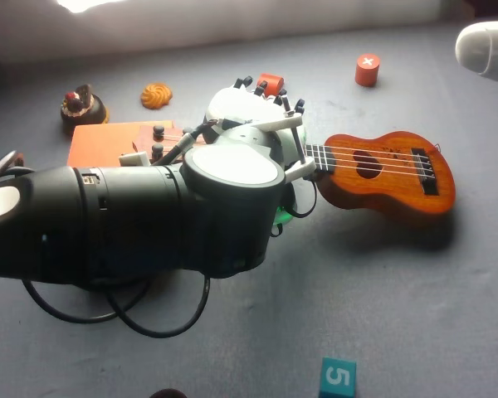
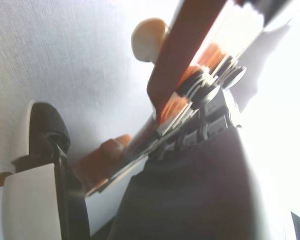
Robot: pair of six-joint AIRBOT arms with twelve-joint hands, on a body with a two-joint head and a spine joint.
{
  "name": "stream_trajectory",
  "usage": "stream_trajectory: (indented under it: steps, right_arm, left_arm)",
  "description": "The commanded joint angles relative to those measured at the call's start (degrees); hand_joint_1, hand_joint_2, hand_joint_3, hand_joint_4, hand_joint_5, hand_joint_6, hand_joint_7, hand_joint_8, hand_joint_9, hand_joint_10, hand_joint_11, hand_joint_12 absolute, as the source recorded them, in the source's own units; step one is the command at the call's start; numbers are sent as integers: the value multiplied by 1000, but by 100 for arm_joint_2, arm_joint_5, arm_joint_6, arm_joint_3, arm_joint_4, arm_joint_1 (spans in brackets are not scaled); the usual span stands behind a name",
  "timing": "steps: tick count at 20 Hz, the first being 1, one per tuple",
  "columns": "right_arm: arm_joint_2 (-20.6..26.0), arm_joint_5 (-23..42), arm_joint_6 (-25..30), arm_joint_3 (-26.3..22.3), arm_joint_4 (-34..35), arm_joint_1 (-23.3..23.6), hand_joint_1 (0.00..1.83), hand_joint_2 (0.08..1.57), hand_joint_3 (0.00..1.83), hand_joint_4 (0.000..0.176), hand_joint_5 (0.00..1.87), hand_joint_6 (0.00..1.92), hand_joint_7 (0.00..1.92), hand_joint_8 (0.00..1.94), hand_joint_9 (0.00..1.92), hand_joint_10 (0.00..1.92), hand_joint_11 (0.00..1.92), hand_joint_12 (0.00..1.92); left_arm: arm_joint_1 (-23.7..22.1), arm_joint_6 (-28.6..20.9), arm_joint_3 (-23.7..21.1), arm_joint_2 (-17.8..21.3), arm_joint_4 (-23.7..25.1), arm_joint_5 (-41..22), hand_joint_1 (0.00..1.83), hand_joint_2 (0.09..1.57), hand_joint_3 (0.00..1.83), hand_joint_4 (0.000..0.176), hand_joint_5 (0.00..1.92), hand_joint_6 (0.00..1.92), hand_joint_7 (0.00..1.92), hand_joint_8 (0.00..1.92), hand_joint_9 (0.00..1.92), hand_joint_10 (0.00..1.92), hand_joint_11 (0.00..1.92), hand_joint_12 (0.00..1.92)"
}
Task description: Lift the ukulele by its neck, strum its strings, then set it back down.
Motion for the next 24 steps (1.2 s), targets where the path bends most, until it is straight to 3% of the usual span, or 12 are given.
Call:
stream_trajectory:
  steps: [1, 3, 4, 5, 6, 7, 10, 11, 13, 15, 16, 24]
  right_arm:
    - [19, 676, 11, -2, -41, 88, 32, 1288, 2, 0, 105, 1, 120, 1, 98, 4, 0, 0]
    - [18, 676, 11, -2, -43, 87, 31, 1286, 1, 0, 99, 0, 118, 2, 99, 4, 3, 1]
    - [17, 676, 11, -3, -43, 87, 42, 1286, 0, 0, 103, 2, 126, 4, 104, 6, 14, 7]
    - [16, 676, 11, -3, -45, 87, 48, 1285, 0, 0, 100, 1, 124, 3, 101, 5, 6, 4]
    - [16, 676, 11, -5, -45, 86, 44, 1283, 0, 0, 98, 0, 116, 0, 84, 0, 0, 0]
    - [16, 676, 11, -6, -45, 86, 47, 1284, 0, 0, 113, 8, 122, 4, 90, 4, 0, 0]
    - [16, 676, 11, -6, -45, 86, 30, 1290, 2, 0, 116, 9, 126, 5, 85, 2, 0, 0]
    - [16, 677, 11, -6, -45, 86, 17, 1292, 3, 0, 108, 5, 121, 2, 81, 1, 0, 0]
    - [16, 677, 11, -6, -45, 86, 33, 1291, 2, 0, 120, 9, 118, 0, 87, 3, 0, 0]
    - [16, 677, 11, -6, -45, 86, 24, 1293, 2, 0, 127, 12, 121, 1, 108, 12, 1, 0]
    - [16, 677, 11, -6, -45, 86, 21, 1294, 3, 0, 113, 6, 119, 3, 107, 11, 0, 0]
    - [17, 600, 8, -6, -46, 71, 15, 1299, 3, 0, 111, 8, 125, 6, 105, 9, 5, 2]
  left_arm:
    - [-1, 34, 22, -30, 487, 159, 848, 1043, 2, 25, 0, 0, 108, 20, 115, 30, 0, 515]
    - [0, 34, 26, -34, 514, 159, 907, 1037, 0, 27, 239, 46, 412, 60, 391, 95, 0, 908]
    - [0, 34, 28, -38, 517, 159, 961, 1029, 0, 3, 435, 59, 518, 199, 481, 366, 57, 1123]
    - [0, 34, 30, -41, 517, 159, 975, 1046, 3, 0, 569, 244, 409, 846, 418, 930, 155, 1335]
    - [0, 34, 31, -43, 517, 159, 957, 1073, 4, 0, 501, 812, 371, 1285, 399, 1332, 240, 1526]
    - [-2, 34, 33, -44, 516, 159, 980, 1221, 10, 31, 732, 1370, 438, 1773, 491, 1810, 407, 1875]
    - [-10, 32, 32, -44, 514, 157, 1026, 1220, 2, 0, 772, 1378, 672, 1908, 715, 1914, 626, 1919]
    - [-12, 28, 31, -44, 512, 157, 1081, 1118, 0, 0, 799, 1781, 860, 1918, 890, 1920, 813, 1921]
    - [-20, 4, 30, -44, 486, 156, 1109, 1109, 0, 0, 888, 1911, 1055, 1921, 1106, 1921, 1094, 1921]
    - [-30, 1, 31, -44, 482, 154, 1143, 1103, 46, 0, 960, 1116, 1219, 1921, 1289, 1921, 1320, 1921]
    - [-34, -3, 33, -44, 472, 154, 1172, 1146, 42, 0, 1152, 1734, 1410, 1921, 1482, 1921, 1526, 1921]
    - [-145, -3, 30, -28, 299, 50, 1470, 1223, 22, 14, 1316, 1921, 1466, 1921, 1564, 1921, 1586, 1921]
